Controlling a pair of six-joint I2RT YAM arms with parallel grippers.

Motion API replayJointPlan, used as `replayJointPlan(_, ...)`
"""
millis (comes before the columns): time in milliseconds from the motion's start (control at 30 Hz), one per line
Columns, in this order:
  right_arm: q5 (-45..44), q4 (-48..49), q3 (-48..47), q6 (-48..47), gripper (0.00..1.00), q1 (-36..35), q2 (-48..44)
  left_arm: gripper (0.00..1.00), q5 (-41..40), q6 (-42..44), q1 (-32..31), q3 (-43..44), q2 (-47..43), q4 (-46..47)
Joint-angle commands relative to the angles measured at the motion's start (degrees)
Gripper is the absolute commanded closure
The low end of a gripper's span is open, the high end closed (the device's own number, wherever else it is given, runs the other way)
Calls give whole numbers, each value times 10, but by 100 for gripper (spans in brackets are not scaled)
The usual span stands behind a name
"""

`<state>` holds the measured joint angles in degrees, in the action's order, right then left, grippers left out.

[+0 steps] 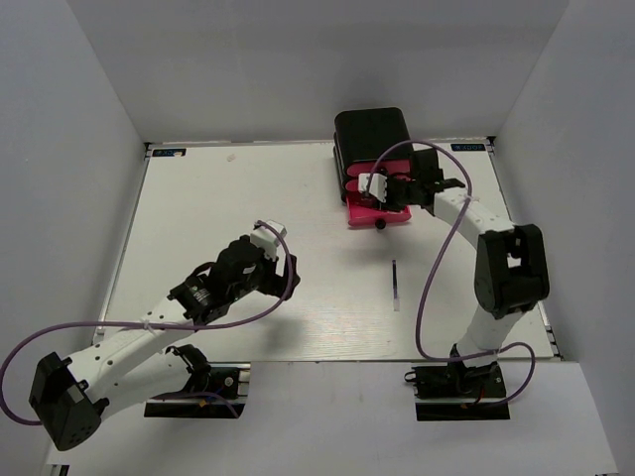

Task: Sort the stationery into containers
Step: Place the stationery into the container, then grab a piece of stationery with the left arm

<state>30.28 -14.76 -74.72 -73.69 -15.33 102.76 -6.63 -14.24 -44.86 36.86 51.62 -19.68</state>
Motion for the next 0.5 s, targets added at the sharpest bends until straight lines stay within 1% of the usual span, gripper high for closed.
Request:
replayJointPlan(0, 28, 36, 37, 100, 59, 7, -117, 1, 20, -18, -2, -8, 13, 37)
replayJointPlan(33, 24, 67, 49, 128, 62, 7, -136, 1, 38, -18, -2, -8, 25, 46)
replayJointPlan(67, 6, 108, 106, 242, 73, 10, -196, 5, 61, -25, -2, -13, 32, 73)
replayJointPlan(100, -27, 131, 126, 295, 80, 10, -216, 11, 74, -25, -2, -14, 42, 89)
replayJointPlan(133, -81, 200, 182, 353, 88, 12, -237, 17, 83, -35, -2, -14, 70, 104)
replayJointPlan(167, -161, 211, 217, 482, 94, 11, -254, 24, 83, -41, -14, 8, 94, 115)
replayJointPlan(200, -181, 214, 226, 568, 100, 12, -300, 41, 127, -50, -14, 23, 121, 120)
replayJointPlan(233, -183, 159, 240, 590, 100, 13, -309, 50, 146, -57, -14, 41, 152, 120)
replayJointPlan(267, -182, 129, 244, 622, 100, 20, -328, 60, 162, -63, -24, 79, 183, 120)
replayJointPlan(300, -175, 108, 247, 644, 100, 21, -338, 72, 196, -68, -29, 98, 243, 120)
replayJointPlan(333, -156, 56, 253, 649, 100, 29, -353, 74, 204, -80, -37, 133, 270, 120)
replayJointPlan(367, -155, 45, 264, 653, 100, 33, -360, 74, 204, -86, -58, 149, 293, 120)
replayJointPlan(400, -156, 36, 271, 666, 87, 36, -367, 74, 204, -91, -69, 163, 328, 120)
replayJointPlan(433, -160, 28, 284, 667, 62, 45, -397, 74, 194, -104, -80, 177, 342, 120)
replayJointPlan(467, -160, 29, 291, 669, 44, 52, -409, 72, 183, -110, -91, 200, 355, 120)
